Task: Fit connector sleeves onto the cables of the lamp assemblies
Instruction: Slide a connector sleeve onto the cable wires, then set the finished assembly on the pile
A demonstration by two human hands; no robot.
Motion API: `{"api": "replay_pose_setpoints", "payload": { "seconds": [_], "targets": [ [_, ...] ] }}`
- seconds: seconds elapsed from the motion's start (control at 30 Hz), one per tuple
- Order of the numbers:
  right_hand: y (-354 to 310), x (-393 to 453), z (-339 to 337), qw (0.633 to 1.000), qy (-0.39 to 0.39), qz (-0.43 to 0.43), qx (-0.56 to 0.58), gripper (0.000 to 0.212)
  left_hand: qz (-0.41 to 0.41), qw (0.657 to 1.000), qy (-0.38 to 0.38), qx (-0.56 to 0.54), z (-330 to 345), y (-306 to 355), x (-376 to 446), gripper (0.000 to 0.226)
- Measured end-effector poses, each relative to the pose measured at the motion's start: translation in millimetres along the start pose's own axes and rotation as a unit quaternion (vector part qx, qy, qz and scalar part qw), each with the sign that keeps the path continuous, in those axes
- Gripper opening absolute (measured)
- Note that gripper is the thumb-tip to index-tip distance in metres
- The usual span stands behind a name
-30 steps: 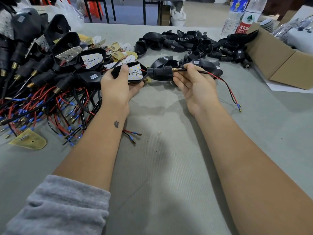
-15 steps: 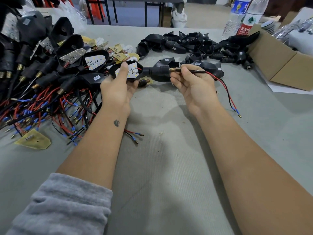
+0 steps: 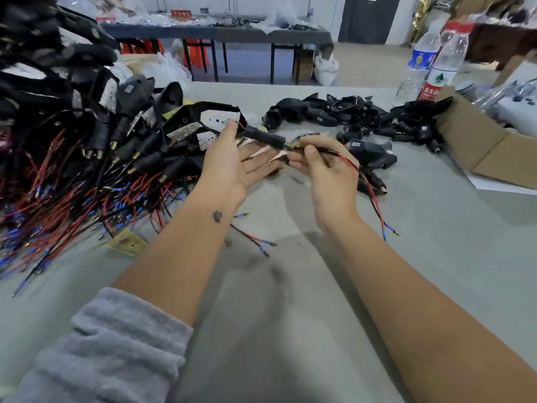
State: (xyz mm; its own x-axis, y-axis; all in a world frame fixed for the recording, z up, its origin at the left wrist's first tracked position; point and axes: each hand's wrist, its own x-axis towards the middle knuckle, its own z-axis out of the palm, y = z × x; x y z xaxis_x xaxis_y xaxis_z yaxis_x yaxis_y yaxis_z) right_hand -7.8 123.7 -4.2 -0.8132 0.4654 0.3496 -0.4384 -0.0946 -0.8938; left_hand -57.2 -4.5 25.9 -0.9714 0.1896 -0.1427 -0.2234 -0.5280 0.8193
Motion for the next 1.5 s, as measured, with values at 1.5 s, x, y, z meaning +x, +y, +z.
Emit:
{"api": "replay_pose_setpoints", "payload": {
  "seconds": [1.5],
  "targets": [
    [36.3, 32.3, -2.0, 0.729, -0.199, -0.093, -0.649, 0.033, 0.226, 0.479, -0.039, 0.847, -67.3, 19.4, 43.2, 0.040]
  ]
}}
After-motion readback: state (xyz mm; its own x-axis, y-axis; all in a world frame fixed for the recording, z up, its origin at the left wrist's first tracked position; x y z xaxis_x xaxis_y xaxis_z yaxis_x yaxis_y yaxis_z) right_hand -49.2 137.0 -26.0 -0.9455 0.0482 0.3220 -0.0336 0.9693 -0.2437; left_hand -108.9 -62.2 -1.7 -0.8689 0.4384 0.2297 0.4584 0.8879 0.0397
